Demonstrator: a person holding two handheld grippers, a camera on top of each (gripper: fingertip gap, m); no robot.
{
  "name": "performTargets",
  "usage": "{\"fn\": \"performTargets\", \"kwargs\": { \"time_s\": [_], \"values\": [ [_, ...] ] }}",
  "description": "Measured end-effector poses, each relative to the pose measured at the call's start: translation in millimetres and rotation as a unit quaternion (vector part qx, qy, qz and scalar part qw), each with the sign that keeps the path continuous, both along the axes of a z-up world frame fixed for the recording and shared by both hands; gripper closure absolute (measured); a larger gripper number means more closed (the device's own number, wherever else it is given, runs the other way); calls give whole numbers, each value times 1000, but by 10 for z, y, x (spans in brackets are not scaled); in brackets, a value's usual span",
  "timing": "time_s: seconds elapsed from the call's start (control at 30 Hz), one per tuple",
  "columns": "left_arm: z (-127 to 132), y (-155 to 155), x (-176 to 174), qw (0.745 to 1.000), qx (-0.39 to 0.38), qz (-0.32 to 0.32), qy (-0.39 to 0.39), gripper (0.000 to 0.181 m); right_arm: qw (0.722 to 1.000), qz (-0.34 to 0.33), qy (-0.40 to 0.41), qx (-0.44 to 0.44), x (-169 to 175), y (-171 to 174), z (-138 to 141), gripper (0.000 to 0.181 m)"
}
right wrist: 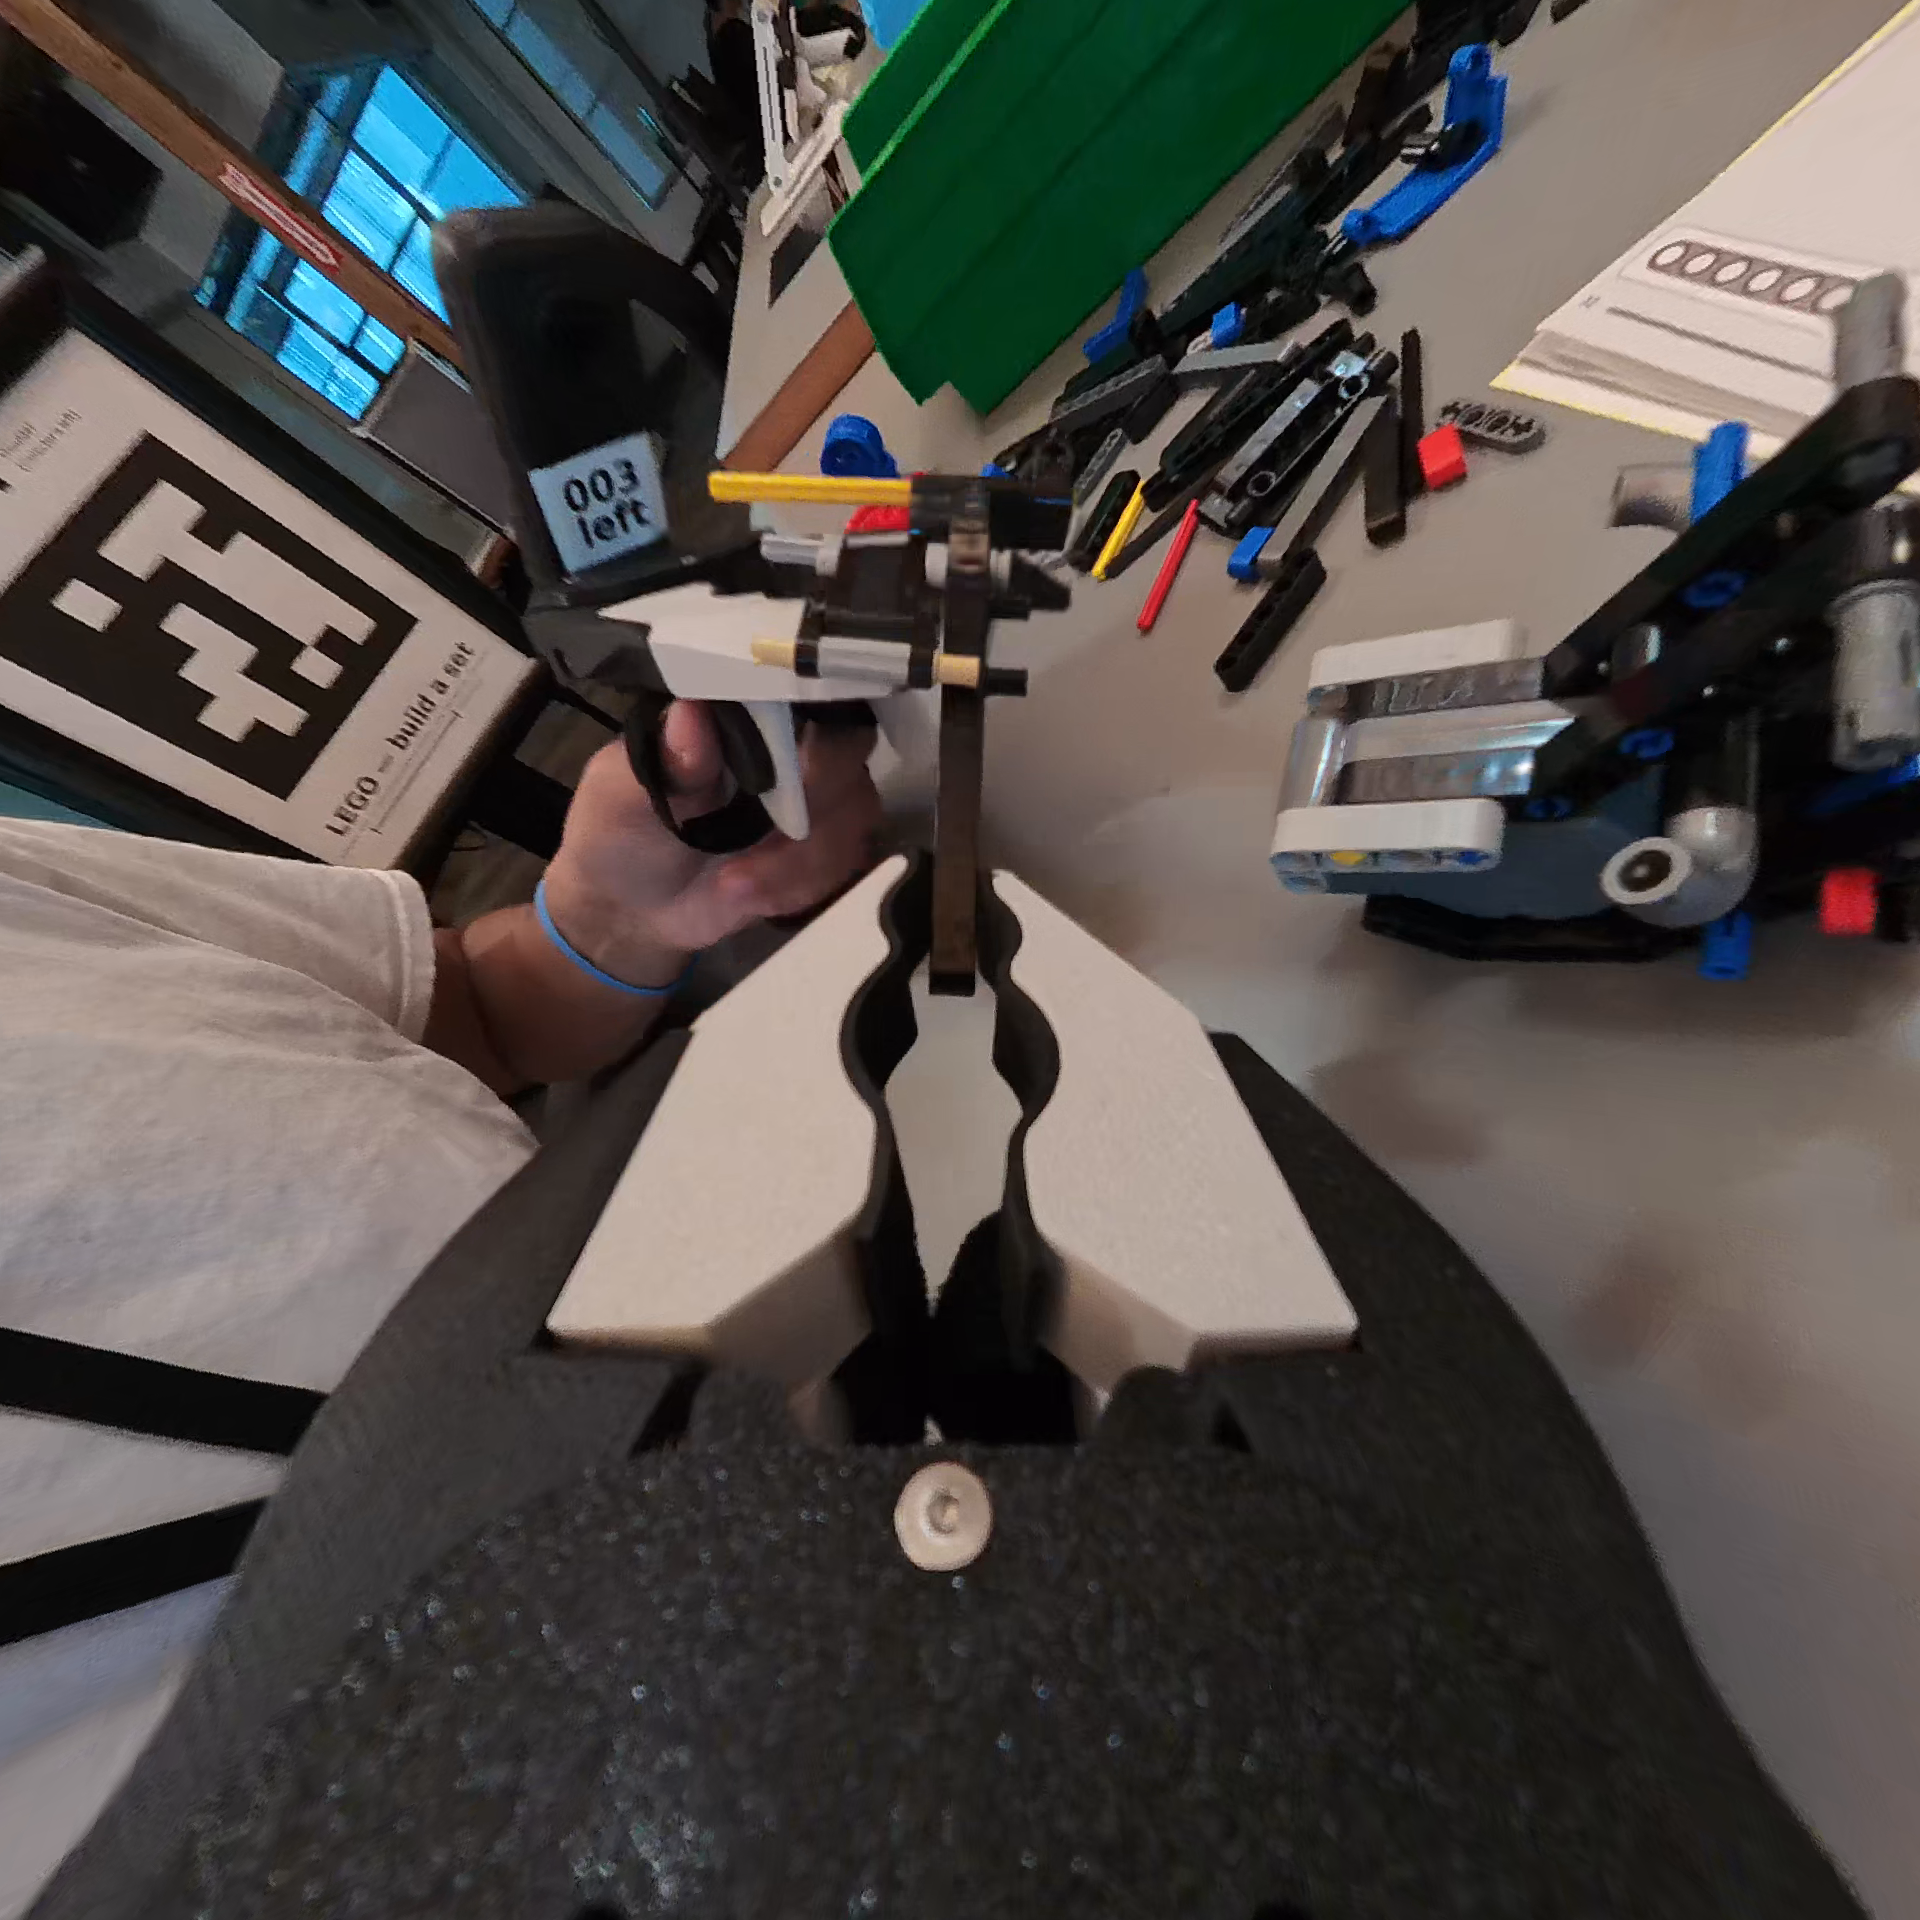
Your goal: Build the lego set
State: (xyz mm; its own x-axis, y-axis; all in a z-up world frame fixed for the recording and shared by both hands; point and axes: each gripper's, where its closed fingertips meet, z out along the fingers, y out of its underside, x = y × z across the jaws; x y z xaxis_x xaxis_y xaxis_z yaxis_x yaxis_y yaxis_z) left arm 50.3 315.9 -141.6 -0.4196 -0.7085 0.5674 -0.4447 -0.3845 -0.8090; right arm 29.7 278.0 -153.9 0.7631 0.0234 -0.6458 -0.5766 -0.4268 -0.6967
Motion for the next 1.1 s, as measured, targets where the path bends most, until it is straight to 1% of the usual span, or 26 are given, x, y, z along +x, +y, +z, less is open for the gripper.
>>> {"fn": "performTargets", "kwargs": {
  "time_s": [0.07,0.17,0.23,0.27,0.33,0.37,0.43,0.47,0.53,0.6,0.67,0.73,0.8,0.87,0.9,0.97,1.03,1.1],
  "values": [
    [-26,44,26,1000,12,13,7,126,999,-1,-30,-11,-4,1,-28,174],
    [-52,15,39,999,-30,15,25,118,996,-11,-84,-35,27,-4,-69,174],
    [-83,-64,34,998,-48,13,38,112,990,-25,-126,-53,83,-13,-111,174],
    [-88,-89,36,998,-43,17,39,111,987,-32,-144,-60,112,-17,-123,174],
    [-88,-24,64,998,-22,51,36,112,981,-36,-175,-73,135,-33,-134,174],
    [-58,41,79,997,-28,70,33,115,977,-40,-195,-79,154,-46,-133,174],
    [-1,143,91,994,-55,88,33,119,956,-52,-270,-105,232,-94,-135,174],
    [-4,159,92,994,-59,88,39,117,948,-52,-294,-109,231,-101,-105,174],
    [-4,189,97,993,-65,92,43,118,941,-50,-315,-117,201,-110,-53,174],
    [26,163,92,993,-70,84,43,118,933,-57,-334,-122,228,-137,-12,174],
    [67,103,84,994,-76,71,42,118,946,-56,-295,-119,231,-151,-4,174],
    [88,50,73,994,-75,61,41,119,960,-38,-248,-127,240,-177,-36,174],
    [121,39,55,996,-66,57,33,120,961,-23,-223,-160,318,-255,-101,174],
    [154,3,12,998,-46,32,24,120,965,11,-195,-173,297,-316,-57,174],
    [185,-43,-26,999,-31,5,13,120,965,30,-190,-177,279,-344,-13,174],
    [222,-91,-103,998,26,-50,-19,122,964,67,-183,-180,247,-387,94,174],
    [280,-16,-146,989,97,-70,-81,122,967,101,-157,-173,214,-404,220,174],
    [287,26,-219,978,141,-100,-116,113,974,130,-114,-148,172,-388,355,174]
  ]
}}
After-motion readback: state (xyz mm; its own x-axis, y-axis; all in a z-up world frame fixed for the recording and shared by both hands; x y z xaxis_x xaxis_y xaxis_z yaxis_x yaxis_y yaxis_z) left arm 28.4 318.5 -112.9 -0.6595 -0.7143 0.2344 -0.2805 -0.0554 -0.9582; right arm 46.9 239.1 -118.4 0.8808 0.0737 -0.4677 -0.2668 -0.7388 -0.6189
